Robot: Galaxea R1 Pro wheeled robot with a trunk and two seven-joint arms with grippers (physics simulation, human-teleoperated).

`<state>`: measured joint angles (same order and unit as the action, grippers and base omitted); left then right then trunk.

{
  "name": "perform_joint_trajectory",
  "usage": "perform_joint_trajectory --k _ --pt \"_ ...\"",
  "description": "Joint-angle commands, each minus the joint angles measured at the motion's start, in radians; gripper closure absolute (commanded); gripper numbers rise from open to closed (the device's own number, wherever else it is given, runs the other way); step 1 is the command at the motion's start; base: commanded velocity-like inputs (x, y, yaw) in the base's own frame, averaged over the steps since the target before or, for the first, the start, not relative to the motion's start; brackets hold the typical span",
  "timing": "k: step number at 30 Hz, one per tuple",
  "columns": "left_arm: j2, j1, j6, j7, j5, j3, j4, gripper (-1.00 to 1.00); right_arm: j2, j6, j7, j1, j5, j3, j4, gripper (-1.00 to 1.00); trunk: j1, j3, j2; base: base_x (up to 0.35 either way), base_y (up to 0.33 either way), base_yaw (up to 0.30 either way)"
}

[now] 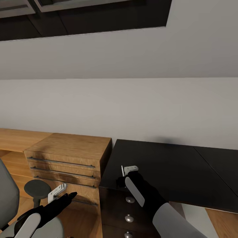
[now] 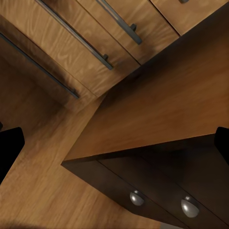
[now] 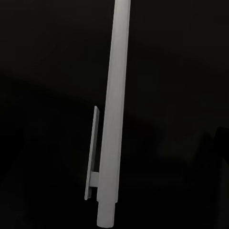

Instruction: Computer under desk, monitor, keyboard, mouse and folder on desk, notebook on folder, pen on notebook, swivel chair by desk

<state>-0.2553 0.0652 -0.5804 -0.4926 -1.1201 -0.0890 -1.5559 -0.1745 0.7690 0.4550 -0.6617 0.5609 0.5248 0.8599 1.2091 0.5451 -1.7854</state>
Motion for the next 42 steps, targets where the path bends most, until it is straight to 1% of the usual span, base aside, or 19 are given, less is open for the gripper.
perform_joint_trajectory --k 1,17,18,42 --pt "-0.001 0.001 0.001 -0.010 -0.010 -0.002 -0.002 -1.00 0.000 0.002 0.010 -0.001 0.010 0.002 0.001 -1.00 0.000 0.001 -0.001 0.000 0.000 0.000" --pt "-0.001 0.001 0.001 -0.009 -0.010 -0.002 -0.003 -1.00 0.000 0.004 0.010 -0.001 0.010 0.001 0.001 -1.00 0.000 0.001 -0.001 0.000 0.000 0.000" --pt "-0.001 0.001 0.001 -0.009 -0.010 -0.002 -0.003 -1.00 0.000 0.005 0.010 -0.001 0.010 0.001 0.001 1.00 0.000 0.001 -0.001 0.000 0.000 0.000" --pt "-0.001 0.001 0.000 -0.010 -0.010 -0.003 -0.002 -1.00 0.000 0.008 0.010 -0.001 0.010 0.001 0.001 1.00 0.000 0.001 -0.001 0.000 0.000 0.000"
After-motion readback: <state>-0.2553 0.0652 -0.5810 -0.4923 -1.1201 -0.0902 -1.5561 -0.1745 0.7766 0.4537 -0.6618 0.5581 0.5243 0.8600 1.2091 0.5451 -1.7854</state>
